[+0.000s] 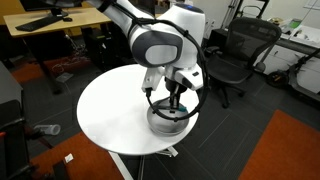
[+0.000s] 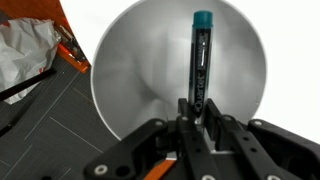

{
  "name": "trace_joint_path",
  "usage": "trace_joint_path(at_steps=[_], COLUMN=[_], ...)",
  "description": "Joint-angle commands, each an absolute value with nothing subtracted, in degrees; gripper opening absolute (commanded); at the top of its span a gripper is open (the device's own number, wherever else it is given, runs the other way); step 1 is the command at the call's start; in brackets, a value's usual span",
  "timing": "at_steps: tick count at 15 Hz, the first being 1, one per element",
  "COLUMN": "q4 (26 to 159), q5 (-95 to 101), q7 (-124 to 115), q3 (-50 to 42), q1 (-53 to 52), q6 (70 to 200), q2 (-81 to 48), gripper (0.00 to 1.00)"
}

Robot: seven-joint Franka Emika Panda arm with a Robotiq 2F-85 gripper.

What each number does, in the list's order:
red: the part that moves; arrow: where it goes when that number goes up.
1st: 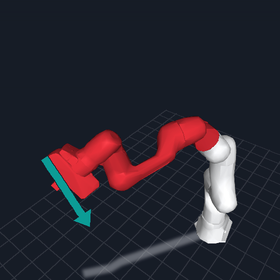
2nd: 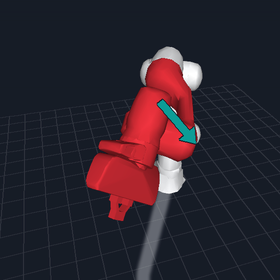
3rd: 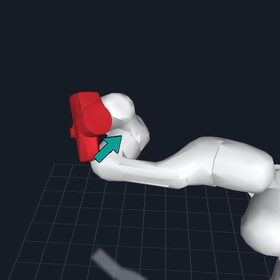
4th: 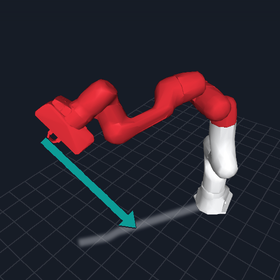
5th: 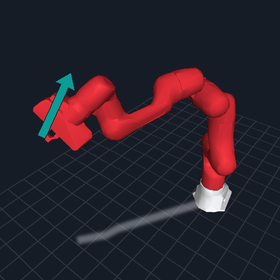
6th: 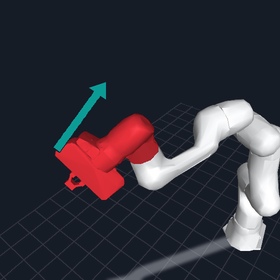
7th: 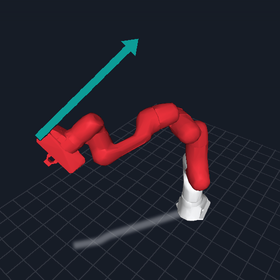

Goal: Remove the green object from the grey bowl

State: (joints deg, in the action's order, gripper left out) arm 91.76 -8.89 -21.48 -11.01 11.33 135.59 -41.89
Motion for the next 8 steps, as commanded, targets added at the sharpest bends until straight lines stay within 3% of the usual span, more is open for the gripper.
trace_joint_path(at_steps=[1, 8], q4=[98.68, 103.87], q5=[-7.39, -3.64], q7=[-19.88, -18.45], q3=[-11.52, -11.02], q1=[9.51, 6.46], q6=[138.39, 139.83], q2=[-35.91, -31.64], gripper=[0.05, 0.05])
